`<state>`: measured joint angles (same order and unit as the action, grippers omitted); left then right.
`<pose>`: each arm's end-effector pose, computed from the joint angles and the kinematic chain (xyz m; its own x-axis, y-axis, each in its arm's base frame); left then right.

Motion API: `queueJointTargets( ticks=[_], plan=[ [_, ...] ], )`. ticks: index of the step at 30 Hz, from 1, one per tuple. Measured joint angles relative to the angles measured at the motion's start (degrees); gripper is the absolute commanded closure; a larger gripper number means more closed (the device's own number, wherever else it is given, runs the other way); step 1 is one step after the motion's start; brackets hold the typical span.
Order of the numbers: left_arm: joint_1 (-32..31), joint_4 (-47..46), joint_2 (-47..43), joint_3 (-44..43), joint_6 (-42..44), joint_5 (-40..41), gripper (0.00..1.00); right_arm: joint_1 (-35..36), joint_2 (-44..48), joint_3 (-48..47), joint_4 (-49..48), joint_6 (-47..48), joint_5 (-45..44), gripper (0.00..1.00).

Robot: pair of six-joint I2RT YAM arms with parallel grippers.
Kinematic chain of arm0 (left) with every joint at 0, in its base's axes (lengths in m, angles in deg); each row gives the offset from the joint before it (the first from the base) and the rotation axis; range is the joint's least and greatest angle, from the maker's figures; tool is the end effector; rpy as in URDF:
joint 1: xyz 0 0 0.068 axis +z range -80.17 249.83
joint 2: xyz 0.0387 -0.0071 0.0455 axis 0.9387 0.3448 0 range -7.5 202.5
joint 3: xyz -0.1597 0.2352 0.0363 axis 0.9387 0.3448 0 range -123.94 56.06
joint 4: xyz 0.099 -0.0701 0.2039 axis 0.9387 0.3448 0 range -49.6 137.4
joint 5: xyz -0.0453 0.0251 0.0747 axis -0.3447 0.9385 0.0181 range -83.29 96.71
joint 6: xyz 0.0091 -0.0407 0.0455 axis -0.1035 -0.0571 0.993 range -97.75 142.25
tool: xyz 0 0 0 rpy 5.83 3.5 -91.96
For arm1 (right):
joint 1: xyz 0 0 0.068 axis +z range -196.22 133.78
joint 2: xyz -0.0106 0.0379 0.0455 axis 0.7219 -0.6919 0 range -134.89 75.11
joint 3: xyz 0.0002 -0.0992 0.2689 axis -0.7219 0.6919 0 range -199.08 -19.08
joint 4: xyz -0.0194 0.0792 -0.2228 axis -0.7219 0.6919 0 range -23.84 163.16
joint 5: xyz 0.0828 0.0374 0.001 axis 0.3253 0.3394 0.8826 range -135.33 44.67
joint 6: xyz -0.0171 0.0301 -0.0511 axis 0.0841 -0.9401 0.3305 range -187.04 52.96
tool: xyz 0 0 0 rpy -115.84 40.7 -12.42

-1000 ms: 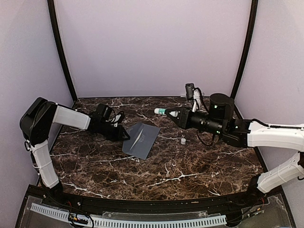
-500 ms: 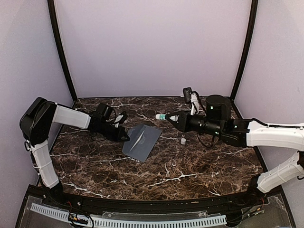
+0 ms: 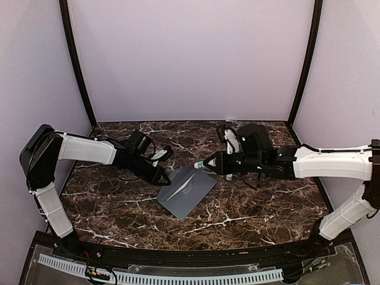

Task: Place the letter into the envelope and seal it
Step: Paint the envelope at the center of the board.

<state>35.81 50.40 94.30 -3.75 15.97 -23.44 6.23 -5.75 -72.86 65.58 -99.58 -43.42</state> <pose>0.2771 -0.2154 0.1940 -0.7300 0.3788 -0.5688 0.6644 0.5885 -0.4607 0.1853 0.2436 0.2881 -0.6653 0.0166 -0.7464 -0.5369 0.6840 0.4938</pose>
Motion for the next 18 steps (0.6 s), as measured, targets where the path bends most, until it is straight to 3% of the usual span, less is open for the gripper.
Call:
queueJointTargets(
  ticks=[18],
  plan=[
    [-1.64, 1.49, 0.02, 0.0, 0.74, 1.75, 1.0, 1.97, -11.08, -0.11, 1.81, -4.13, 0.24, 1.0]
  ],
)
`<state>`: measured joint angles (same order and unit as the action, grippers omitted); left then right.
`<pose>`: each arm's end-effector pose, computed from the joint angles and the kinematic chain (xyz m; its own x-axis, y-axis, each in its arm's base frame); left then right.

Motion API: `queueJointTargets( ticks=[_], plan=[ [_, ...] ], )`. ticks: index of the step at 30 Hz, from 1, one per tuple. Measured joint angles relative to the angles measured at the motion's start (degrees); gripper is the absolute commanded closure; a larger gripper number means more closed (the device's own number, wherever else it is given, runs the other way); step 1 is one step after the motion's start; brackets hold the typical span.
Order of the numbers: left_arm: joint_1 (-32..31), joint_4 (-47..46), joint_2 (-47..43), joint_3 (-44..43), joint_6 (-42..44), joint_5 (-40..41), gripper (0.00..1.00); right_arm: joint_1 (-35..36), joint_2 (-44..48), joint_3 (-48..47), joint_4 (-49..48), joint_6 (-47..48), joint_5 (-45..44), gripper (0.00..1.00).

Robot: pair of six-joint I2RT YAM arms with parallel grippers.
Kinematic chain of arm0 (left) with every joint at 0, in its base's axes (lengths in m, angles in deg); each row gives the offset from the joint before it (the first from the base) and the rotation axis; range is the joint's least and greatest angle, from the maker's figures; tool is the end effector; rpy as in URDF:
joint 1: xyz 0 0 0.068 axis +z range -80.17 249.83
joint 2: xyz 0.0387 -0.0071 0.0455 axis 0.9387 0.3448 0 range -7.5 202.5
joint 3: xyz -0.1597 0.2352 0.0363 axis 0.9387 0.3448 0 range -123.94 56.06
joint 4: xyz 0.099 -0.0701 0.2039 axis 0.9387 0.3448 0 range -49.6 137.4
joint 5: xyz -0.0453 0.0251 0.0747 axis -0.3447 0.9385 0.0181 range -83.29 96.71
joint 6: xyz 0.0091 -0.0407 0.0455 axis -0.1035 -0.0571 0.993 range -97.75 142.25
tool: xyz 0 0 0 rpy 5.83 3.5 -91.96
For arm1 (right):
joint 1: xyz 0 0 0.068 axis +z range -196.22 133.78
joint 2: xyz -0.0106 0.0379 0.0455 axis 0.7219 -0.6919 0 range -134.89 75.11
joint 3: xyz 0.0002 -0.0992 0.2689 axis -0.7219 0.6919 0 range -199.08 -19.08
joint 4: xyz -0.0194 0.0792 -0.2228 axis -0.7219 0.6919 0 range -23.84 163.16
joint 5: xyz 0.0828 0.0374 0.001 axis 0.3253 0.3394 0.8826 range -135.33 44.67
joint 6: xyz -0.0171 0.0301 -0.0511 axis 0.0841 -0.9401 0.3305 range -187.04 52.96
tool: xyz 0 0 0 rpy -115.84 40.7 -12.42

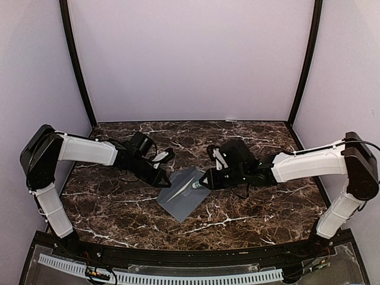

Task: Place the letter into the envelope and seal it
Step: Paint the envelope at the center of the board.

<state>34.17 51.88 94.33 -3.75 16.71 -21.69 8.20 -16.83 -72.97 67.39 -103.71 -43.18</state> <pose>0.2700 -0.2211 0.1915 -0.7217 0.4134 -0.5552 0.6762 0.5923 -0.4380 0.1918 0.2712 0.2275 -0.7910 -0.0800 -0.6066 -0.4453 0.7551 0.4812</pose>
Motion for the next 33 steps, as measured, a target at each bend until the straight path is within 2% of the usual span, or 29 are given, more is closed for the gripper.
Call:
queueJointTargets(
  ticks=[14, 33],
  plan=[
    [-0.02, -0.02, 0.42, -0.04, 0.0, 0.09, 1.0, 0.0, -5.9, -3.34, -2.05, -0.76, -0.02, 1.0],
    [-0.02, -0.04, 1.27, -0.17, 0.0, 0.2, 1.0, -0.37, -9.09, -3.74, -2.51, -1.6, -0.42, 1.0]
  ],
)
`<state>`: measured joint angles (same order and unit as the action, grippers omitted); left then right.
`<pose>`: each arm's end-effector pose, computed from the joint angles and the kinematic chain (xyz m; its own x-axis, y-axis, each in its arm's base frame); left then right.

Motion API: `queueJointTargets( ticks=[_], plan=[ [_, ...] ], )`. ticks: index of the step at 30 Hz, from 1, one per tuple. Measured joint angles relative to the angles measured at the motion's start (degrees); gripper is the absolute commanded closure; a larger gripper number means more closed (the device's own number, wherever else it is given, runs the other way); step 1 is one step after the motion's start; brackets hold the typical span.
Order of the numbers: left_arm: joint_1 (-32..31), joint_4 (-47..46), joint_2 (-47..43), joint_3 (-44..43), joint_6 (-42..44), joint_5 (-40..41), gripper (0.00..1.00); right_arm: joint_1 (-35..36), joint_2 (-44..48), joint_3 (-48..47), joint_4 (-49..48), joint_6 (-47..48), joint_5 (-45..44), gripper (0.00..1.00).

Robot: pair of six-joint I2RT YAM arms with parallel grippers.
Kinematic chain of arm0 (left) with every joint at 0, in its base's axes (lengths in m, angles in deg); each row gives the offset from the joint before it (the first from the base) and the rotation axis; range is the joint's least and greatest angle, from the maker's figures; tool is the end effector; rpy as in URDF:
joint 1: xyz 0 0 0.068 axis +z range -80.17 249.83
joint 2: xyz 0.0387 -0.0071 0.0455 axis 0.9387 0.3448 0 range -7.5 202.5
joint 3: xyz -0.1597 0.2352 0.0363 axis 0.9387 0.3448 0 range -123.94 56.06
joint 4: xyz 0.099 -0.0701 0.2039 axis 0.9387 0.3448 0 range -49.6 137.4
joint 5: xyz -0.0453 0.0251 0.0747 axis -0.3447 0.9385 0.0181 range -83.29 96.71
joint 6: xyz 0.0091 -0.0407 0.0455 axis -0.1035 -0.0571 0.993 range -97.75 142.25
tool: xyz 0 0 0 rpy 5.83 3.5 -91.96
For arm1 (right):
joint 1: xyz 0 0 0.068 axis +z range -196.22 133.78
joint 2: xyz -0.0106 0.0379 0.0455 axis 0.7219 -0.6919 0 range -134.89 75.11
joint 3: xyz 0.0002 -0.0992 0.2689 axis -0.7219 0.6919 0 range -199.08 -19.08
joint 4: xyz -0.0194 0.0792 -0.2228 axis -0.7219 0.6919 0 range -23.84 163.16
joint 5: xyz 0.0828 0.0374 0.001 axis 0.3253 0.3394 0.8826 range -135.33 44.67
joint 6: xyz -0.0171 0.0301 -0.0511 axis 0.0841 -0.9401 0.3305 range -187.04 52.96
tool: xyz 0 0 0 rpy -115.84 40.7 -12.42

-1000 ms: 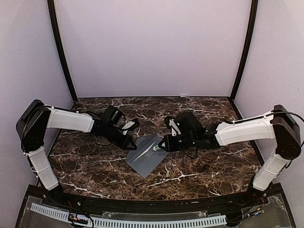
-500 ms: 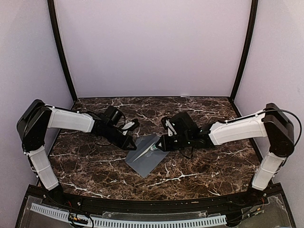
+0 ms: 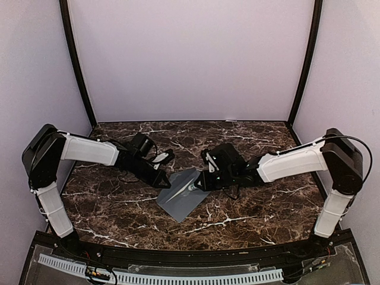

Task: Place the letter into the envelope and seal it
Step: Paint the envelope at the center of the board.

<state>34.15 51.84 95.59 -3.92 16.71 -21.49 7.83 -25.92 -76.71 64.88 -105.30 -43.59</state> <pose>0.2719 -0.2224 0.1850 -0.7297 0.4193 -0.5401 0.6694 0.5992 -0.4392 0.2120 0.2947 0.1988 -0.8185 -0.0743 -0.5697 -0.4018 0.7828 0.4751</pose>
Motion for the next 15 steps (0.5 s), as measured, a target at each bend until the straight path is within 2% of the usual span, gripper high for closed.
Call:
queueJointTargets(
  ticks=[15],
  plan=[
    [-0.02, 0.0, 0.63, -0.31, -0.02, -0.02, 1.0, -0.31, -2.16, -1.31, -0.55, 0.02, 0.04, 1.0]
  ],
)
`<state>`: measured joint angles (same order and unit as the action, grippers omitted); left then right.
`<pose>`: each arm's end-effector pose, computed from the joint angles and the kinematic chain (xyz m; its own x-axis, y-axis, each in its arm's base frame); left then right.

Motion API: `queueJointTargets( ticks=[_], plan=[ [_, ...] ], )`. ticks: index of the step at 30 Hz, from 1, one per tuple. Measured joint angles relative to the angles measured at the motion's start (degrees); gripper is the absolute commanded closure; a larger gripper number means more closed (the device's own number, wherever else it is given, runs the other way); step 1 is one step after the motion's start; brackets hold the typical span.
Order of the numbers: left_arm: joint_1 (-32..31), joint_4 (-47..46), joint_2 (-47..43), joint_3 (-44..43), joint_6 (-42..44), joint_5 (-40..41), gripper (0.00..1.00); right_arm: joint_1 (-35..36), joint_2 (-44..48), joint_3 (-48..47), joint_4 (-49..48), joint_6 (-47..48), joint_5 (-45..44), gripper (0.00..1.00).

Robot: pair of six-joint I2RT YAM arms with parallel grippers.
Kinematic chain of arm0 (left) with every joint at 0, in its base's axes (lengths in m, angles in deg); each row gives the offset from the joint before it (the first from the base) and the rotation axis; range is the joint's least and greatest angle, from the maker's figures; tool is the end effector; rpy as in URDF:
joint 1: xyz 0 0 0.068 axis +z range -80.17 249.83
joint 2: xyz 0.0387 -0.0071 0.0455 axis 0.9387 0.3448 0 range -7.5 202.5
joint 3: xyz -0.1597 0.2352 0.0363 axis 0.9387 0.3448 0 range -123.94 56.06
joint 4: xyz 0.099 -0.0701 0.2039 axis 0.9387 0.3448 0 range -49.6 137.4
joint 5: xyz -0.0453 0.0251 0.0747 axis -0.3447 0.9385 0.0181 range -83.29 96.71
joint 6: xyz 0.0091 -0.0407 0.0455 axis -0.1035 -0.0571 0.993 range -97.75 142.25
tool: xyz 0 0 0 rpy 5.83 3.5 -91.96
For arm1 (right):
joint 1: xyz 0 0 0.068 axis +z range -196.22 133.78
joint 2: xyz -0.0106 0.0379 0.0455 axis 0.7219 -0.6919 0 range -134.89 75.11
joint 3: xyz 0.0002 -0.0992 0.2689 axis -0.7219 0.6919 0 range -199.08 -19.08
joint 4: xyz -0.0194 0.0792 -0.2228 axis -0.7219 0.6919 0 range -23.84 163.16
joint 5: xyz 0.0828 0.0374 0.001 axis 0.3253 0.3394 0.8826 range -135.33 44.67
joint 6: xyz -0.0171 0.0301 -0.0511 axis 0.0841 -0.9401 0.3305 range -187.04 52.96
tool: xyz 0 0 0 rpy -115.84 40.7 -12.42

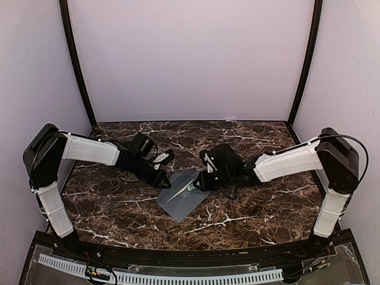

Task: Place the letter into the envelope and seal it
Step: Paint the envelope at the center of the board.

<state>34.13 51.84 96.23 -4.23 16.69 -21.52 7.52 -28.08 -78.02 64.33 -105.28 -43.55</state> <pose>0.2733 -0.2236 0.1827 -0.7323 0.4212 -0.5351 0.6674 0.6002 -0.4408 0.2184 0.3002 0.1932 -0.8207 -0.0729 -0.5667 -0.3966 0.7866 0.4732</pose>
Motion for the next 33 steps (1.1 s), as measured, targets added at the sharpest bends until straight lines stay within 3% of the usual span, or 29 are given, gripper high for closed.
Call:
queueJointTargets(
  ticks=[33],
  plan=[
    [0.0, 0.9, 0.68, -0.44, 0.0, 0.46, 1.0, 2.08, -1.33, -0.44, 1.14, 1.55, 1.22, 1.0]
  ],
)
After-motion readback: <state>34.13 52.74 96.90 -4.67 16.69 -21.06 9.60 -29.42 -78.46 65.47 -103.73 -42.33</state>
